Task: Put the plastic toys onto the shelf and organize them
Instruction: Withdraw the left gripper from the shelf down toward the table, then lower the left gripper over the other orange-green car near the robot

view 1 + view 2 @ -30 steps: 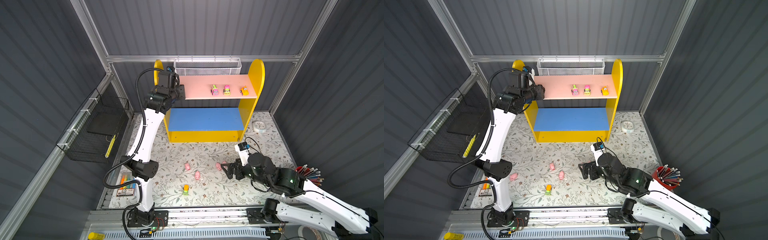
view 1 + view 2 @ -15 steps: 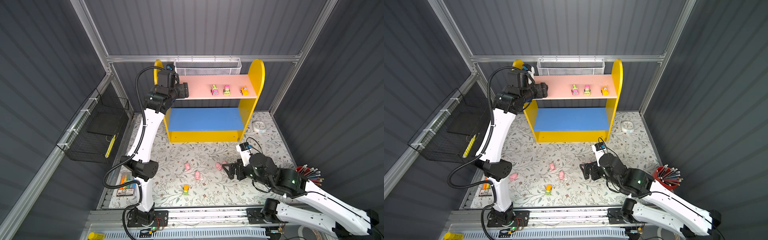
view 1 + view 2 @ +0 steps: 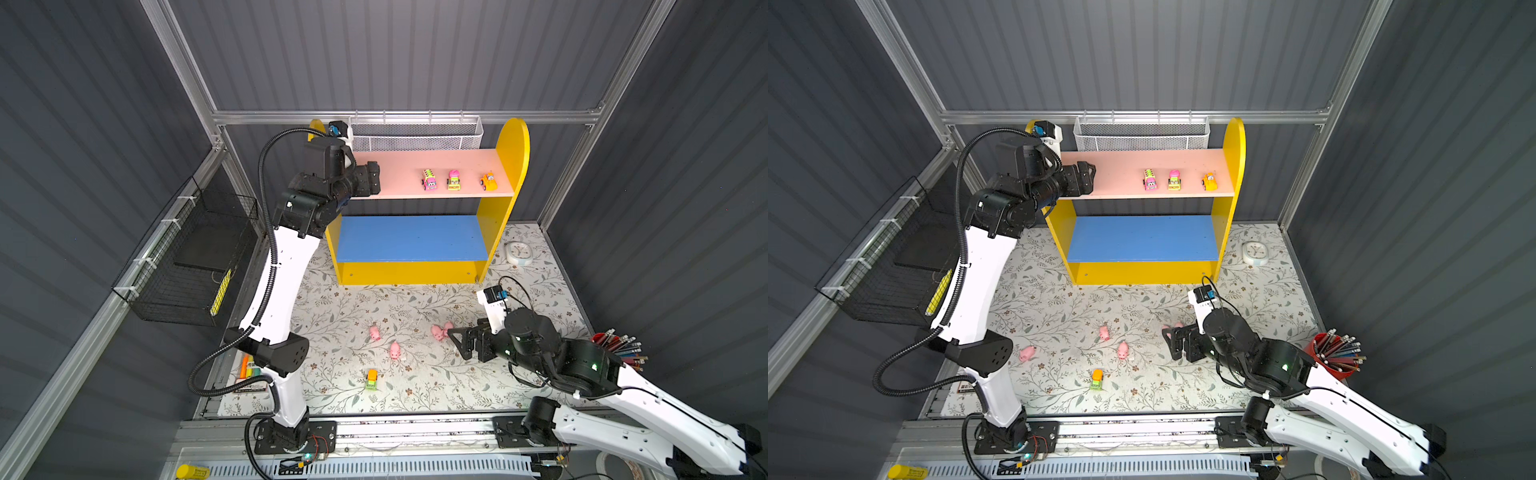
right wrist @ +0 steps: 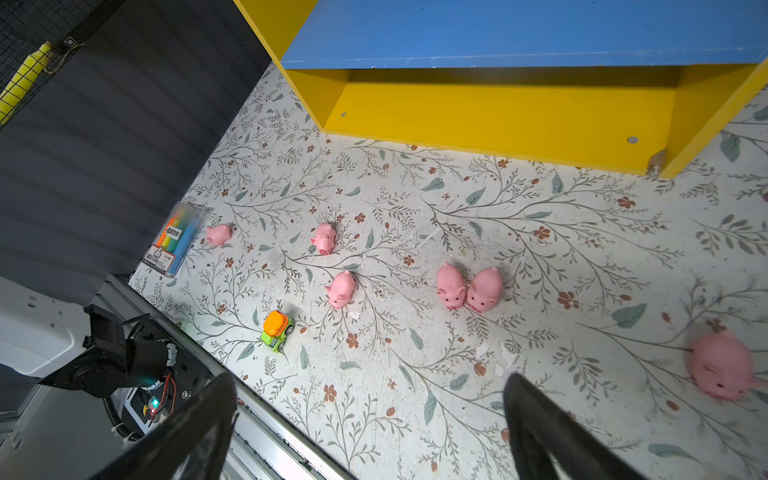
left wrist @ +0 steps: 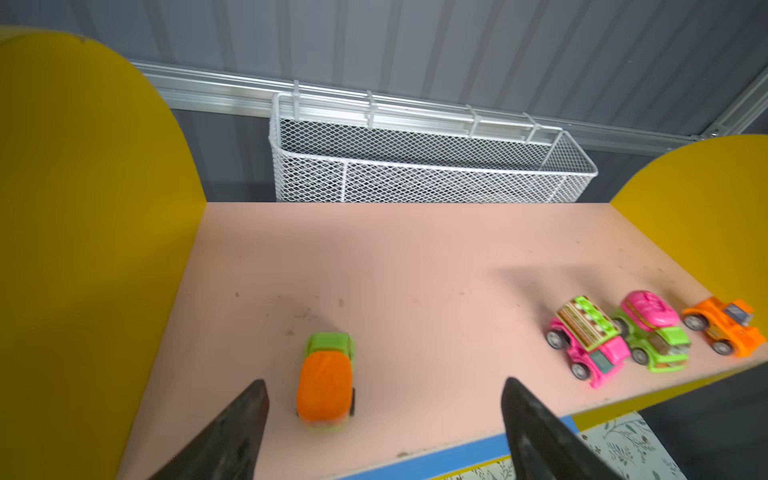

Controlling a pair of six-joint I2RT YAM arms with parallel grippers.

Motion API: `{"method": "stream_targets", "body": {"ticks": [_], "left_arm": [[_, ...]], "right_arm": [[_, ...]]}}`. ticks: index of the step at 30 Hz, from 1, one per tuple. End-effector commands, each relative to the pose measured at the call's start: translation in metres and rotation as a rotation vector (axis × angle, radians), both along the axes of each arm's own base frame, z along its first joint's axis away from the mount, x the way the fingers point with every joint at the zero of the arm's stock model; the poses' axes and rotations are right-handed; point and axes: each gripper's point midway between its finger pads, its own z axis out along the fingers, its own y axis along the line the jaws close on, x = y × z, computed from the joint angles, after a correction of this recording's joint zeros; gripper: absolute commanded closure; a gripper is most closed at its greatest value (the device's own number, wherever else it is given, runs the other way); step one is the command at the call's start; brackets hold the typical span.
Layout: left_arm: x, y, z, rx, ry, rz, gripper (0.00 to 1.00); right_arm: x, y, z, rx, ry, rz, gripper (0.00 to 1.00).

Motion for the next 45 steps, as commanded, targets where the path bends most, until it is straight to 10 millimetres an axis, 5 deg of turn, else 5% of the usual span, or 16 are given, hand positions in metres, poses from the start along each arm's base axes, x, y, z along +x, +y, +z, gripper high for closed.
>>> {"method": "stream_targets", "body": {"ticks": [1, 10, 14, 21, 27, 34, 45], "left_arm": [[-0.024, -0.01, 0.005, 0.035, -0.024, -0.034, 0.12], [-0.079, -0.007, -0.016, 0.02, 0.014, -0.034, 0.12], [-0.104, 0.002, -0.041, 0.008, 0.056, -0.013, 0.11], [-0.148, 0.016, -0.108, 0.039, 0.162, 0.022, 0.08], [-0.182, 0.029, -0.19, 0.06, 0.311, 0.056, 0.08], [-0.22, 0.03, -0.264, 0.08, 0.429, 0.058, 0.11], [-0.285, 0.017, -0.33, 0.148, 0.511, 0.04, 0.14]], "right_arm": [[-0.002, -0.006, -0.003, -0.008, 0.005, -0.014, 0.01], [-0.006, -0.011, 0.001, 0.006, -0.008, -0.011, 0.01], [-0.008, -0.013, 0.001, 0.001, -0.008, -0.012, 0.01], [-0.009, -0.018, -0.002, 0.0, -0.008, -0.026, 0.01], [-0.008, -0.022, -0.006, -0.02, -0.015, -0.039, 0.01], [-0.005, -0.042, -0.006, -0.082, -0.037, -0.099, 0.01], [-0.006, -0.037, -0.029, -0.09, 0.02, -0.108, 0.01]]}}
